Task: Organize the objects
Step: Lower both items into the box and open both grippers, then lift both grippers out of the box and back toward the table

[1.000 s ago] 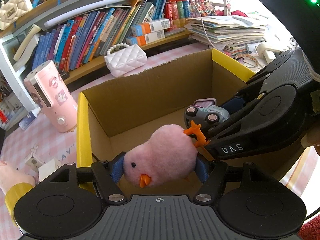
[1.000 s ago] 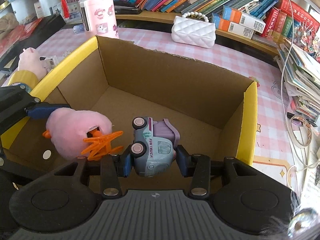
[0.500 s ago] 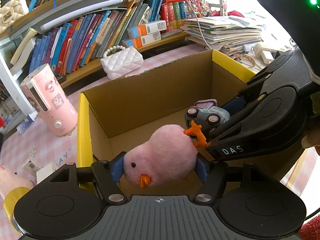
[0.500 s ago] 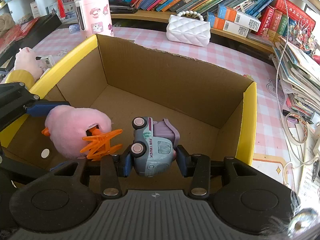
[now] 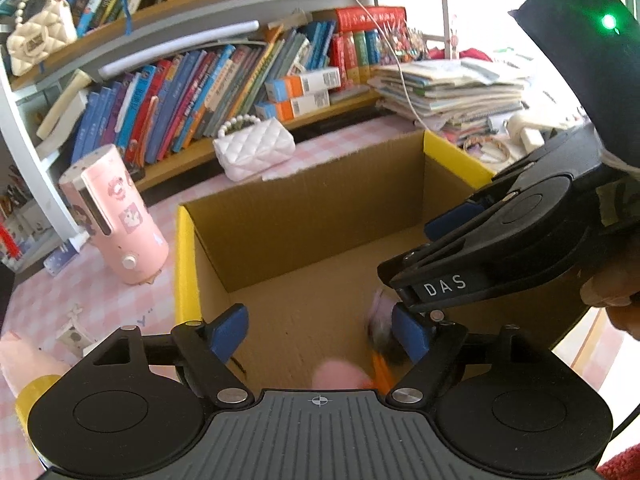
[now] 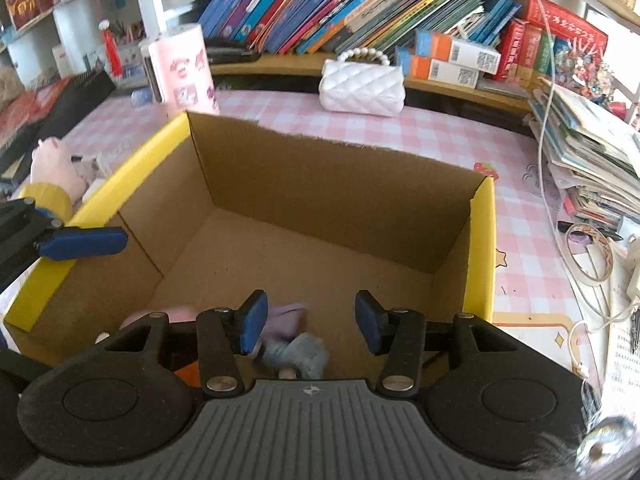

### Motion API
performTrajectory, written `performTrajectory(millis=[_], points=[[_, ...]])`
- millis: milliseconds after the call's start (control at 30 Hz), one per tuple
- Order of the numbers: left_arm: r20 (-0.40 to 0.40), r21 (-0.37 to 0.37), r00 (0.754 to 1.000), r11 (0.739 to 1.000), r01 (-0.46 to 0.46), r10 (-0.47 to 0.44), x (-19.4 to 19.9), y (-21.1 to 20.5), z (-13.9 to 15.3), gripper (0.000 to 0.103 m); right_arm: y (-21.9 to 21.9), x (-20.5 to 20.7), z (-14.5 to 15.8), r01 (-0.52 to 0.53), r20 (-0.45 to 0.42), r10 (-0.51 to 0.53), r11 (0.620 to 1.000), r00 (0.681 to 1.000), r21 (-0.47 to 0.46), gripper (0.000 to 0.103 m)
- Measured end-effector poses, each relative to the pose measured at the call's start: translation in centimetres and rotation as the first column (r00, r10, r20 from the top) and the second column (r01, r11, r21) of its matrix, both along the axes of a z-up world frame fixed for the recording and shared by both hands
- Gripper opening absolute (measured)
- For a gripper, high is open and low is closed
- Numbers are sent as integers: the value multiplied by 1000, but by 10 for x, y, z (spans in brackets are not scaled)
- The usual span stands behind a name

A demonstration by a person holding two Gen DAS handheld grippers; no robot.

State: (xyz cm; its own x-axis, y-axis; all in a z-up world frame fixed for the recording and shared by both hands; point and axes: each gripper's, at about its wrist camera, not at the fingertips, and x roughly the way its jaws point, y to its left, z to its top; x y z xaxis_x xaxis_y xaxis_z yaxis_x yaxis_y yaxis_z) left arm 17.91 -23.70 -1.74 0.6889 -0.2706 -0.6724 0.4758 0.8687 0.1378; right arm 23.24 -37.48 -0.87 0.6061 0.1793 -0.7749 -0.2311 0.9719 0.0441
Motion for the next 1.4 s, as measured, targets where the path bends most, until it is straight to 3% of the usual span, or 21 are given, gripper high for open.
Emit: performTrajectory(millis=[367, 800, 1033, 1400], points=[[66, -92, 995, 993, -68, 74, -25, 27, 26, 82, 1, -40, 30, 105, 133, -112, 993, 985, 54, 48], [89, -158, 994, 986, -43, 58, -71, 57, 38, 83, 6, -121, 53, 302, 269, -306, 952, 913, 57, 50], [68, -175, 997, 984, -19, 31, -97, 73, 35, 85, 20, -163, 49, 377, 266, -375, 925, 888, 45, 53], [-6, -136, 999, 990, -34, 33, -131, 109, 10, 86, 56, -213, 15, 455, 160, -453, 890, 877, 23, 55]])
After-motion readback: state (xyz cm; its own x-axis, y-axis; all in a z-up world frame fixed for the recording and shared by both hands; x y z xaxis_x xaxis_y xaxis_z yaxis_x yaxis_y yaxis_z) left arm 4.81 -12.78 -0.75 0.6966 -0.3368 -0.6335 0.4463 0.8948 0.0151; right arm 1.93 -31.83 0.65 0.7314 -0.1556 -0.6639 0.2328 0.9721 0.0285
